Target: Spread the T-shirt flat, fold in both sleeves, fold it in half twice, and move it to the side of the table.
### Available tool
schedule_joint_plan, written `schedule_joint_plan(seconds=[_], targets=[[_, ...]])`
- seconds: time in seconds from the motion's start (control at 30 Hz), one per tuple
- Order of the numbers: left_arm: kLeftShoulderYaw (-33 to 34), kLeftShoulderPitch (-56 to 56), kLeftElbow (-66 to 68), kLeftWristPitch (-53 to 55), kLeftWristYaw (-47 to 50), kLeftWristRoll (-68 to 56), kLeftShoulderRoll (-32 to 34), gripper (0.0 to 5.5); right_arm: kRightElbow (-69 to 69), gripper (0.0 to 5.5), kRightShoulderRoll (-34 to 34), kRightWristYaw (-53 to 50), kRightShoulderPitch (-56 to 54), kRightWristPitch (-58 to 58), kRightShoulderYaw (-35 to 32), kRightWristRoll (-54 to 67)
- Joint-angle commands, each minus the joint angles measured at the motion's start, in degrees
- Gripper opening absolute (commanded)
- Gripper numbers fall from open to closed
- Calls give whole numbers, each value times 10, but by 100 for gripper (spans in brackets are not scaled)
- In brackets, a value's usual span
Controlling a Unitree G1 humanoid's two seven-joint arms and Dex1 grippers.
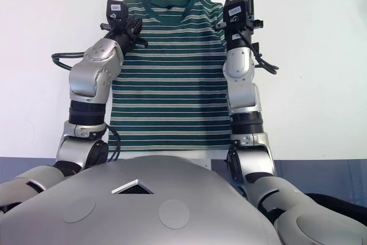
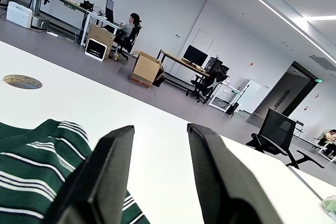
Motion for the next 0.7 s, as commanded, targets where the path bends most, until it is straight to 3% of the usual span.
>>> schedule_joint_plan(seconds=[0.03,0.13,0.27,0.4,0.7], targets=[[9,-35,-64,15,-20,-42,-26,182,4,189,2,-2,-1,1,-1,-2],[89,-103,-107,-21,20,-79,-44,237,-6,189,-5,-6,-4,-1,-17,6],[154,-170,-105,-101,41,-67,9,242,4,189,-60,46,0,28,-73,46],[155,-122,-103,-134,67,-49,6,242,23,189,-80,147,20,113,-121,146],[144,-101,-87,-166,74,-33,10,242,78,189,6,129,0,179,-168,254]])
